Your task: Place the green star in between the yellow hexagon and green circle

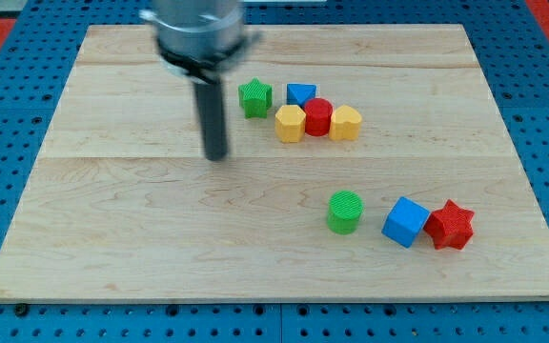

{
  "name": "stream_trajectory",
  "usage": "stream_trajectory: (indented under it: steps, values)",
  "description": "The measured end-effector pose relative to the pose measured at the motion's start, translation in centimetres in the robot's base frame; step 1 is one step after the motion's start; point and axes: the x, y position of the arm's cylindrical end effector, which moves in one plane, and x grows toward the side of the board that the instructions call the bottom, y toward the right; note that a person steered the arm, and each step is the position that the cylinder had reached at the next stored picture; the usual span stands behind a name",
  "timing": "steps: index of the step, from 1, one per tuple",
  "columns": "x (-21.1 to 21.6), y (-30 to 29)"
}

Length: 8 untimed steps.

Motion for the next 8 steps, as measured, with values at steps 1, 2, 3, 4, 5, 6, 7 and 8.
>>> stream_trajectory:
  steps: [1, 2, 3, 4, 5, 6, 7, 8]
  values:
    - [-7.5, -0.3]
    - [-12.6, 4.2]
    - [-12.9, 5.8]
    - [-9.1, 6.2]
    - [-6.0, 6.2]
    - [-4.7, 5.3]
    - [-8.0, 6.3]
    - [-5.4, 9.8]
